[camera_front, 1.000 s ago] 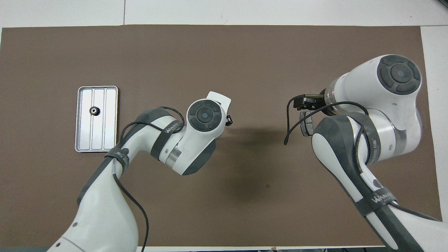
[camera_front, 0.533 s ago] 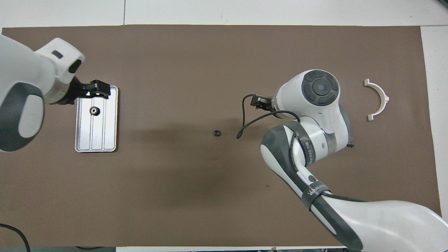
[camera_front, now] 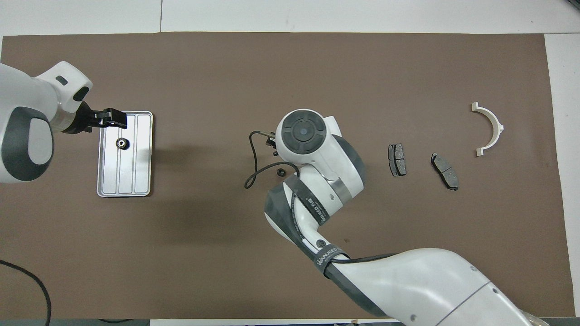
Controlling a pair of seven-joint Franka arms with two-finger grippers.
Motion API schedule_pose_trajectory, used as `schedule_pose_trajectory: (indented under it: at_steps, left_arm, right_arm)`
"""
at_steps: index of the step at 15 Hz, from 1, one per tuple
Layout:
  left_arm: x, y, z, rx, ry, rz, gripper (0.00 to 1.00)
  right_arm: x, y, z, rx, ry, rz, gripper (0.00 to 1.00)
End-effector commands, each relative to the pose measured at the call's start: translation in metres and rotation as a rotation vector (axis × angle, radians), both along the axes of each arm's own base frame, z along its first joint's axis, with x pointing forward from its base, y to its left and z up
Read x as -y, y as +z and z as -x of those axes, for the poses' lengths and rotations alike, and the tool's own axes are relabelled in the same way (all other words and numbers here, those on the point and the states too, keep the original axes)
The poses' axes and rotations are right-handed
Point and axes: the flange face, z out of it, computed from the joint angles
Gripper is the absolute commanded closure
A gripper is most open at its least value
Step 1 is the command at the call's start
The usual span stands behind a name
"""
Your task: Place bearing gear from tray to pile
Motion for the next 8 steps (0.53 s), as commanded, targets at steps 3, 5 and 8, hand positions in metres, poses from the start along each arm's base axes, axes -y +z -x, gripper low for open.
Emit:
schedule_pose_trajectory:
  at_steps: [3,5,8]
  left_arm:
    - [-0.037,-0.026,0.010,0.007,-0.026,0.004,0.05]
    - [-0.038,-0.043,0.010,0.015,-0.022,0.005,0.05]
    - [-0.038,-0.061,0.017,0.004,-0.022,0.003,0.05]
  right_arm:
    - [-0.021,-0.014,-0.002,-0.006,-0.020,0.021,0.00]
    - [-0.025,-0.017,0.003,-0.021,-0.023,0.018,0.00]
    - [-0.022,-0.027,0.007,-0.047,-0.113,0.021,0.00]
